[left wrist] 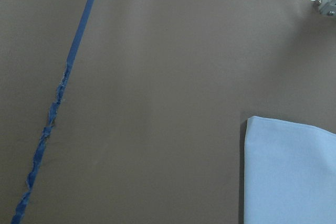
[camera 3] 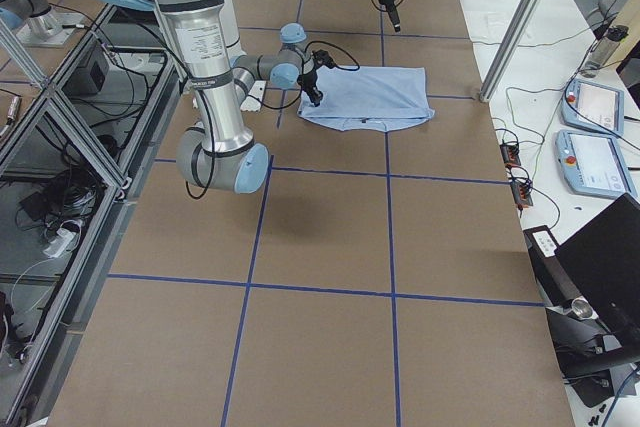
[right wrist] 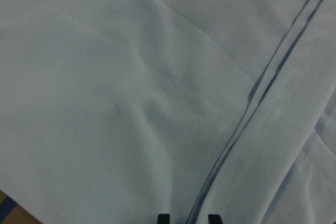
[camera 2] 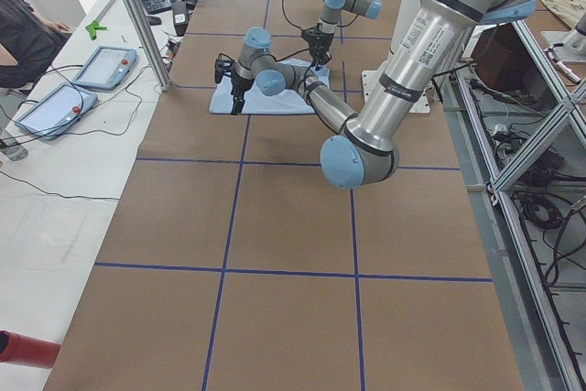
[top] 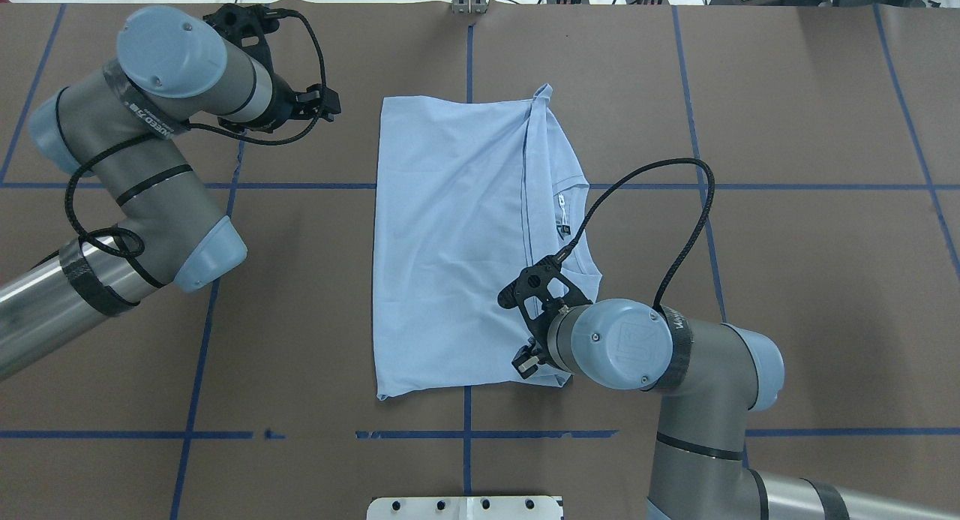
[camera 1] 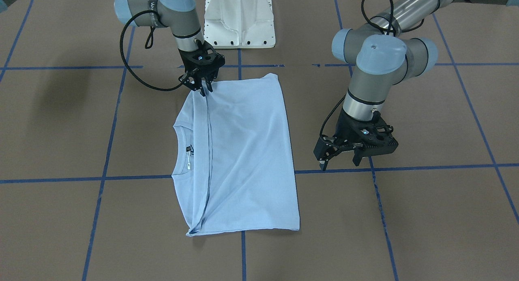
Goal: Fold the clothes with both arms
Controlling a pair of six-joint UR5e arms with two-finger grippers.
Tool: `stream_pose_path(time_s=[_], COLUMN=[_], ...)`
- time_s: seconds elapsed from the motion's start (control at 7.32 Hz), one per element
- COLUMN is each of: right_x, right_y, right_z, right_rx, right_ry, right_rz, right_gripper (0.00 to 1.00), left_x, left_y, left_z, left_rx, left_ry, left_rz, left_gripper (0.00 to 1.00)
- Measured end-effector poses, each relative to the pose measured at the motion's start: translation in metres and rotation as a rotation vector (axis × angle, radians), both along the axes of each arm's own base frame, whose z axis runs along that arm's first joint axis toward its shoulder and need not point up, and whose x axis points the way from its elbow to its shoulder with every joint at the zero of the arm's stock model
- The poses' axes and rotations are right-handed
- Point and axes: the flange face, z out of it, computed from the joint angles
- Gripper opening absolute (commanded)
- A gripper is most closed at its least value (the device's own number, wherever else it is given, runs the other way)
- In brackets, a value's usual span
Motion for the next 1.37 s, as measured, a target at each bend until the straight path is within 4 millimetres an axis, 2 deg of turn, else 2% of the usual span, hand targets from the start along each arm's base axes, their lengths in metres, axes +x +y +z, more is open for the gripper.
stream_pose_path(time_s=[0.27,0.41,0.68,0.96,1.37], right_x=[0.0013,0.0021,0.0038,0.0030,0.0015], right_y=[0.0006,0.0009,0.0010,0.0026,0.0038], right_z=[0.0077,0.0098,0.0125,0.0121,0.0063], right_rx=[-0.001,-0.001,-0.002,-0.003,-0.002], right_ry=[0.013,0.016,0.020,0.019,0.008], right_rz=[0.003,0.003,0.004,0.001,-0.001], right_gripper=[0.28,0.28,0.28,0.33,0.33], left_x=[0.0000,0.0000,0.0000,0.0001,0.0005], left_y=[0.0000,0.0000,0.0000,-0.0001,-0.0007], left_z=[-0.0001,-0.0001,-0.0002,0.0011,0.0026], left_rx=[0.000,0.000,0.001,0.001,0.000], left_ry=[0.000,0.000,0.001,0.000,-0.002], left_rz=[0.000,0.000,0.000,0.001,0.000], left_gripper=[1.00,1.00,1.00,1.00,1.00])
